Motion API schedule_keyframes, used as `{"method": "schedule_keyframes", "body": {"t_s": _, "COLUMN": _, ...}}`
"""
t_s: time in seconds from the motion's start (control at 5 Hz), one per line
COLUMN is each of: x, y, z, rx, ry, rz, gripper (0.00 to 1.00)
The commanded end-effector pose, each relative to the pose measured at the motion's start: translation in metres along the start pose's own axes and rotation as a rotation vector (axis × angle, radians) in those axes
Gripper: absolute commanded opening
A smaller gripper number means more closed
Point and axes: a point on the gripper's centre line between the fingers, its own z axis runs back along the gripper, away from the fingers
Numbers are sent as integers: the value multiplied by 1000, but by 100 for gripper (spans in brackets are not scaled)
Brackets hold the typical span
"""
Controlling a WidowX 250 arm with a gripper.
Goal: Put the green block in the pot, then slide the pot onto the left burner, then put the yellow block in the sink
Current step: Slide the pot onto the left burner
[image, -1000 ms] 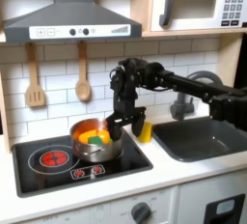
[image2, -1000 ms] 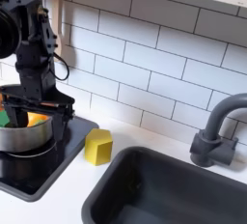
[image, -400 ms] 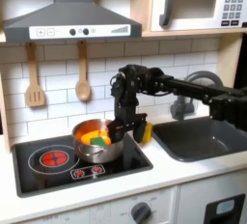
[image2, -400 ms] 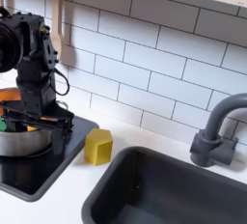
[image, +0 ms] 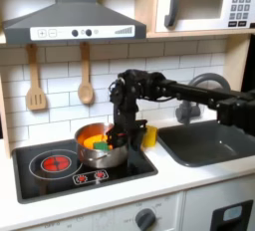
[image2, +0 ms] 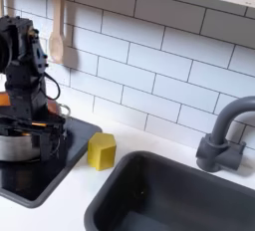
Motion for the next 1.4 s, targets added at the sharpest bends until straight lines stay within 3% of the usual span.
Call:
{"method": "schedule_keyframes", "body": {"t_s": 0.0, "x": 0, "y": -1, "z": 0, "rx": -6, "ry": -5, "rz": -14, "gripper": 0}}
{"method": "schedule_keyframes", "body": {"t_s": 0.6, "x": 0, "y": -1, "z": 5, "rx": -9, "ry": -14, "rz": -21, "gripper": 0}}
{"method": "schedule_keyframes", "body": {"t_s": 1.2, "x": 5, "y": 13, "z": 15, "rx": -3, "ry": -34, "rz": 9, "gripper": 0}}
